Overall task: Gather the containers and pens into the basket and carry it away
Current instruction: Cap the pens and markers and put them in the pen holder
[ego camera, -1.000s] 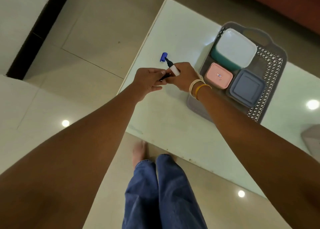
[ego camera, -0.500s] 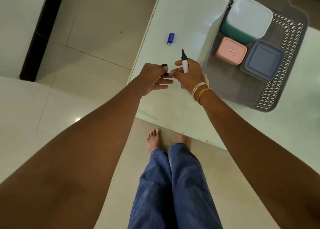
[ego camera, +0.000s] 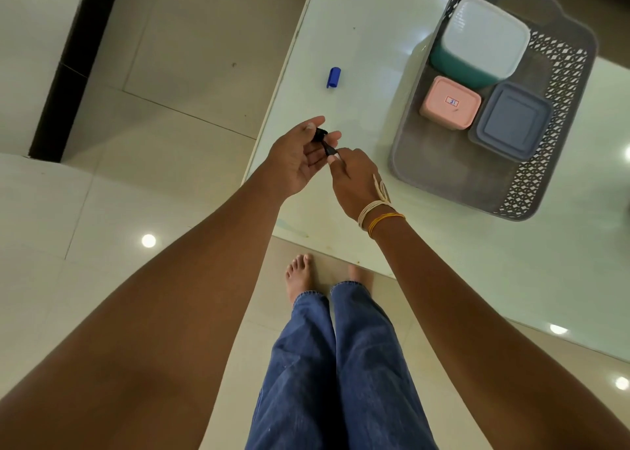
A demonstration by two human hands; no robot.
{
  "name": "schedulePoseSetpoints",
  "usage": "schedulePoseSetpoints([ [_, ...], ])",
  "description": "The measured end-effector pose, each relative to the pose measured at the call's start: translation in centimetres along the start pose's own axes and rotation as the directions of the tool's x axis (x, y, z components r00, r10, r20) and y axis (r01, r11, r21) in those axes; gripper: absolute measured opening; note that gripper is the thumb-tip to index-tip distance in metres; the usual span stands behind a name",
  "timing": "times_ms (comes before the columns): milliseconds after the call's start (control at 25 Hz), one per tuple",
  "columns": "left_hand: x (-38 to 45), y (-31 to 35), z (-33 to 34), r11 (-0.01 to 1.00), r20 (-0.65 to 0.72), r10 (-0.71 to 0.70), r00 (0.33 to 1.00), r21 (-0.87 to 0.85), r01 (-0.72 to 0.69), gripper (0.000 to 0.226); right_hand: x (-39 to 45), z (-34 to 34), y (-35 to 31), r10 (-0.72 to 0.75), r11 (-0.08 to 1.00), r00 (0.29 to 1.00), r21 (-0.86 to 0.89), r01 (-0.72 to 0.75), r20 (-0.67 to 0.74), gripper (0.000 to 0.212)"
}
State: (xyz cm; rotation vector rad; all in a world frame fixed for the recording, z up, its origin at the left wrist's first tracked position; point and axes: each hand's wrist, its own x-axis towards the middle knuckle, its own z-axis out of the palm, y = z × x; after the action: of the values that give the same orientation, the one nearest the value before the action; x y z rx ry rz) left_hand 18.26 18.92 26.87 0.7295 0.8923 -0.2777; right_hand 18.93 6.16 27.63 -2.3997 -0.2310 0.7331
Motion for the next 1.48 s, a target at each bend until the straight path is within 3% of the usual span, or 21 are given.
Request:
schedulePoseSetpoints([
  [200, -0.2, -0.1, 0.2, 0.961, 0.077, -0.012, 0.997, 0.277, -0.01, 0.032, -0.1, -0.3, 0.4, 0.034, 0.999, 0.999, -0.005, -0.034, 0.011, 0.032],
  [400, -0.4, -0.1, 0.9, 0.894, 0.115, 0.057, 0.992, 0.436, -0.102, 0.033, -0.1, -1.2, -0.1, 0.153, 0.974, 0.988, 0.166, -0.155, 0.021, 0.028],
  [560, -0.6, -0.6, 2.5, 0.837, 0.145, 0.148, 0.978, 0.508, -0.202, 0.031, -0.4, -2.2, -0.6, 0.316, 0.816, 0.94, 0.469, -0.339, 0.13, 0.032],
  [680, -0.6, -1.2, 4.0, 0.82, 0.176, 0.157, 0.972, 0.526, -0.228, 0.032, -0.8, -3.8, -0.1, 0.35, 0.689, 0.916, 0.607, -0.395, 0.198, 0.03],
  [840, 0.0, -1.7, 7.3, 0.763, 0.243, 0.077, 0.967, 0.611, -0.214, 0.036, -1.6, -5.5, 2.0, 0.338, 0.628, 0.933, 0.71, -0.319, 0.12, 0.021],
  [920, 0.5, -2.3, 8.6, 0.668, 0.225, 0.112, 0.968, 0.704, -0.241, 0.042, -1.6, -6.2, 3.0, 0.365, 0.645, 0.93, 0.706, -0.293, 0.053, 0.026],
  [1000, 0.7, -3.7, 10.6, 0.543, 0.211, 0.278, 0.937, 0.77, -0.335, 0.044, -1.8, -7.6, 5.1, 0.4, 0.661, 0.916, 0.703, -0.262, -0.034, 0.037],
  [1080, 0.3, -5.2, 12.9, 0.362, 0.217, 0.501, 0.838, 0.827, -0.431, 0.038, -2.5, -9.3, 7.6, 0.416, 0.625, 0.904, 0.753, -0.206, -0.098, 0.037],
  [1160, 0.0, -6.9, 15.7, 0.23, 0.272, 0.617, 0.739, 0.835, -0.5, 0.032, -3.8, -11.6, 10.6, 0.436, 0.568, 0.89, 0.808, -0.155, -0.135, 0.023],
  [1280, 0.4, -10.4, 21.3, 0.189, 0.368, 0.612, 0.7, 0.791, -0.582, 0.028, -5.9, -15.8, 15.7, 0.454, 0.545, 0.871, 0.832, -0.103, -0.189, 0.008],
  [1480, 0.6, -18.9, 32.1, 0.202, 0.436, 0.521, 0.734, 0.773, -0.602, 0.027, -8.5, -25.0, 25.8, 0.538, 0.531, 0.783, 0.847, -0.029, -0.31, 0.012],
])
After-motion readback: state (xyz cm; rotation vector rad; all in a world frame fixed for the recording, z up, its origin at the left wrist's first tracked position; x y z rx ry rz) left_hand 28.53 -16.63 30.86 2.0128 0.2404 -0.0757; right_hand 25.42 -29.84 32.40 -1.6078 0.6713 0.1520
